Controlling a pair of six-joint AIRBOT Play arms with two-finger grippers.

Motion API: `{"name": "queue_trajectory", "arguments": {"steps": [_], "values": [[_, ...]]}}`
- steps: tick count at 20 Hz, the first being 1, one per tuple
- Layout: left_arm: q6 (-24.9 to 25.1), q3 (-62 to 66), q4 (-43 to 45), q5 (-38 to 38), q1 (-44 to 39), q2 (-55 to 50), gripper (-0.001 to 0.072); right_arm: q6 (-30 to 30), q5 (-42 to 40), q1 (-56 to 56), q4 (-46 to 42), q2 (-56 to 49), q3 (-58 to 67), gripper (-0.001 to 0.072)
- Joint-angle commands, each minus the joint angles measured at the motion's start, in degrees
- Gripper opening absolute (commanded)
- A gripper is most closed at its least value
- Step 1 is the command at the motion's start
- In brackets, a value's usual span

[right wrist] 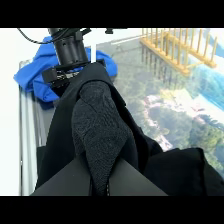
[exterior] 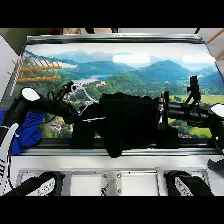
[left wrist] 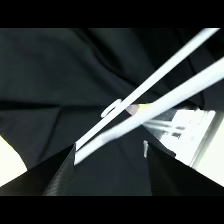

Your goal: Fold the clothes and pants, and hang the long-sleeved shirts on hangers.

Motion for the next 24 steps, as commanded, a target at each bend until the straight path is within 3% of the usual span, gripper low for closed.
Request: {"name": "queue_trajectory", "arguments": {"steps": [1, 4, 11, 16, 21, 23, 24], "values": [[-1.38, 0.0, -3.98, 1.62, 3.13, 1.25, 0.044, 1.29, 0.26, -0.02, 0.31, 0.02, 0.04, 0.001], [-1.49, 0.02, -3.93, 5.4, 4.35, 2.38, 0.044, 1.31, 0.92, -0.02, 0.31, 0.02, 0.04, 0.001], [-7.23, 0.02, -3.82, 12.13, 11.89, 9.73, 0.044, 3.28, -0.46, -0.11, -2.05, 0.24, 0.09, 0.001], [-26.82, -1.03, -0.9, 7.65, 14.71, 14.64, 0.0439, 4.52, -9.46, -0.15, -2.29, 2.25, 2.05, 0.001], [-39.45, -15.93, -0.57, 11.19, 0.55, 18.56, 0.0443, 4.57, -17.42, -0.13, -2.19, 3.85, 2.08, 0.0011], [-46.16, -21.68, -1.11, 16.11, -8.85, 18.16, 0.0639, 5.25, -17.35, -0.13, -2.21, 3.96, 2.08, 0.0011], [-49.37, -23.65, -2.16, 18.43, -13.66, 16.94, 0.0637, 5.25, -17.35, -0.13, -2.23, 3.96, 2.08, 0.0011]]}}
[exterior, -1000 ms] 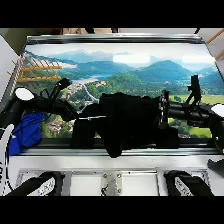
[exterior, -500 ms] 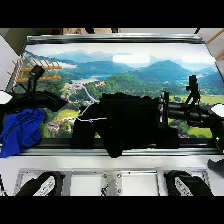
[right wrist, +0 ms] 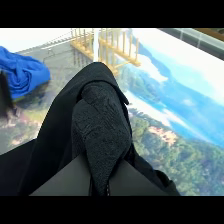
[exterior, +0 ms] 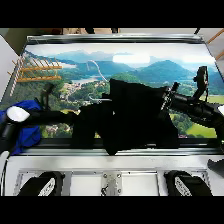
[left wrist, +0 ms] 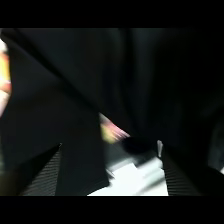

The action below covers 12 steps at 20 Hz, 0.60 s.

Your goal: Fold the clothes and pants, and hang the long-sleeved shirts on hangers.

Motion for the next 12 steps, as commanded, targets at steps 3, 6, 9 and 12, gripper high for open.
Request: {"name": "queue_trajectory", "arguments": {"steps": [3, 6, 9, 12], "values": [[-14.56, -8.74, -4.28, 12.02, -21.29, -6.71, 0.0636, 1.46, -2.23, 0.0, -0.02, 0.39, 0.07, 0.0011], [-17.05, -6.23, -4.7, 13.2, -26.6, -13.99, 0.0636, 1.46, -2.19, 0.02, 0.0, 0.42, 0.07, 0.0011], [-16.98, -3.58, -7.98, 12.79, -29.09, -19.89, 0.0636, 1.46, -1.99, 0.02, 0.0, 0.42, 0.07, 0.0011], [-16.83, -1.9, -8.74, 12.07, -30.32, -23.67, 0.0599, 1.46, -1.99, 0.02, 0.0, 0.48, 0.07, 0.0011]]}}
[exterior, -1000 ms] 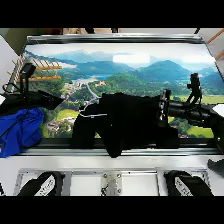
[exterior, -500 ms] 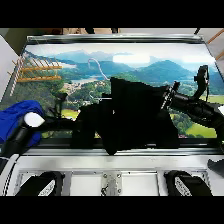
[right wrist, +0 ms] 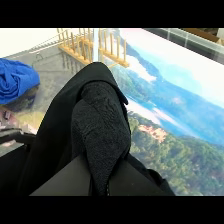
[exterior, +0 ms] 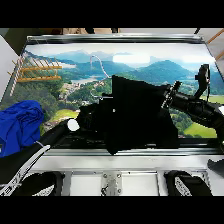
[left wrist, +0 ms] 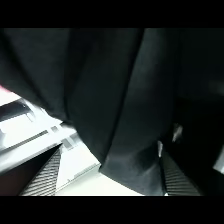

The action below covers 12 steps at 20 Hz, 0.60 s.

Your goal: Fold the clothes and pants, and hang the long-sleeved shirts on hangers.

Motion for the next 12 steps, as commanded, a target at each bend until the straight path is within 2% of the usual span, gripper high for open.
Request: {"name": "queue_trajectory", "arguments": {"steps": [1, 3, 4, 9, 12], "values": [[-0.83, 1.84, -1.44, -0.39, -1.99, -4.46, 0.0506, 0.02, 0.04, 0.02, 0.02, 0.15, 0.07, 0.0011], [-0.76, 1.88, -1.27, -0.35, -0.74, -4.15, 0.0084, 0.02, 0.02, 0.02, 0.02, 0.74, 0.07, 0.0011], [-0.59, 1.88, -0.63, -0.57, 1.22, -2.99, 0.0027, 0.17, 0.02, 0.02, 0.02, 1.53, 0.07, 0.0011], [-0.31, 1.9, 4.09, -3.17, 22.36, 7.93, 0.0025, 4.94, 0.07, 0.0, -0.07, 8.09, 0.33, 0.0011], [2.23, 4.72, 5.9, -8.59, 32.92, 9.27, 0.0024, 8.2, 0.94, 0.04, -0.04, 12.17, 0.33, 0.001]]}}
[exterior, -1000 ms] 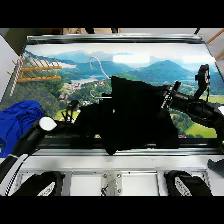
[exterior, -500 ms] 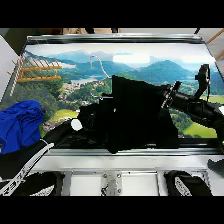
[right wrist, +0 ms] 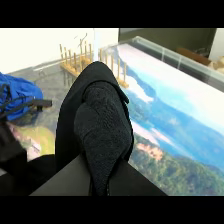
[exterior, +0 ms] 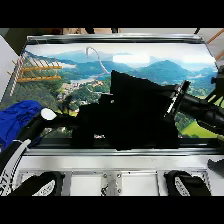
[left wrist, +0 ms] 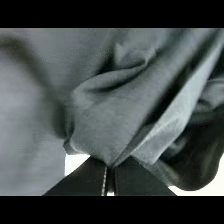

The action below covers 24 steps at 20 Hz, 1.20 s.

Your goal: Fold the clothes and pants, and hang the long-sleeved shirts on hangers.

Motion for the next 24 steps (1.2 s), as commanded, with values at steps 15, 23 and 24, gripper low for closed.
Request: {"name": "queue_trajectory", "arguments": {"steps": [15, 23, 24], "values": [[1.66, 37.46, 7.5, -22.16, 13.44, -14.45, 0.0025, 14.75, 11.89, 0.09, -14.84, 10.16, 0.07, 0.0011], [0.02, 56.28, 7.5, -25.51, 12.55, -14.91, 0.0025, 20.9, 25.9, 0.11, -17.77, 10.01, 0.07, 0.0011], [-0.61, 58.8, 7.48, -26.25, 12.04, -15.76, 0.0024, 21.86, 28.04, 0.11, -17.75, 10.01, 0.09, 0.0011]]}}
